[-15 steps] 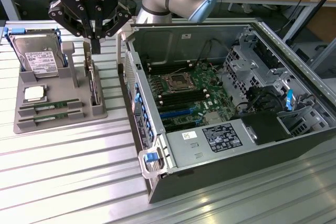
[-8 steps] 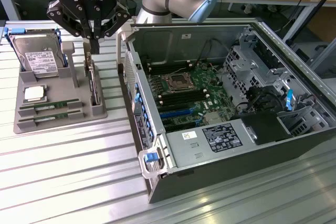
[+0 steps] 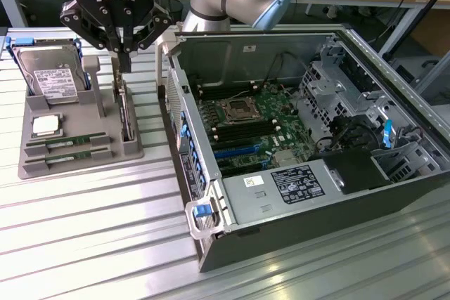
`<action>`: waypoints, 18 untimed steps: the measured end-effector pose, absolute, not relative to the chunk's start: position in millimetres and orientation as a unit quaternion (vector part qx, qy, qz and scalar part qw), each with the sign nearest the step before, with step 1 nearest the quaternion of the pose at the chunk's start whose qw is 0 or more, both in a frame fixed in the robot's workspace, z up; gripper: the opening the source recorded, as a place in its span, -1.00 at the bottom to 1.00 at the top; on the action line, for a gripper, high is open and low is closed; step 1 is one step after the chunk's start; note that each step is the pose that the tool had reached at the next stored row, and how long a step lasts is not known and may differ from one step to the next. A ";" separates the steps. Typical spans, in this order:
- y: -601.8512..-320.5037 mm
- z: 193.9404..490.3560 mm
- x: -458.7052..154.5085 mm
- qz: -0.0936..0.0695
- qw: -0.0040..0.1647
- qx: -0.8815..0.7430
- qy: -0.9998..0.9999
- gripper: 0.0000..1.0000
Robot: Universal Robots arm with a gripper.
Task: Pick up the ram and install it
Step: 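Reach for the ram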
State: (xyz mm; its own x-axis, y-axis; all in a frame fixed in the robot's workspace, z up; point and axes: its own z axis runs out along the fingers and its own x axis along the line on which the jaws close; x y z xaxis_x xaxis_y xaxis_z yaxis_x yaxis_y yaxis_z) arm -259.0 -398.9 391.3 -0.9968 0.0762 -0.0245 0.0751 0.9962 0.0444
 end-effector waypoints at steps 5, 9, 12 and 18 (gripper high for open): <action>-399.0 391.2 -260.6 0.022 0.013 0.038 0.999 -0.80; -399.0 391.1 -264.2 0.022 0.013 0.038 0.999 -0.80; -398.9 391.1 -267.3 0.022 0.013 0.038 0.999 -0.80; -398.9 391.0 -273.9 0.022 0.013 0.038 0.999 -0.80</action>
State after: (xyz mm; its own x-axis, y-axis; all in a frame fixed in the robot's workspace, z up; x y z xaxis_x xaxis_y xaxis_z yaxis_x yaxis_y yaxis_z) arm -273.9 -398.9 391.0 -0.9968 0.0763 -0.0245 0.0751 0.9962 0.0444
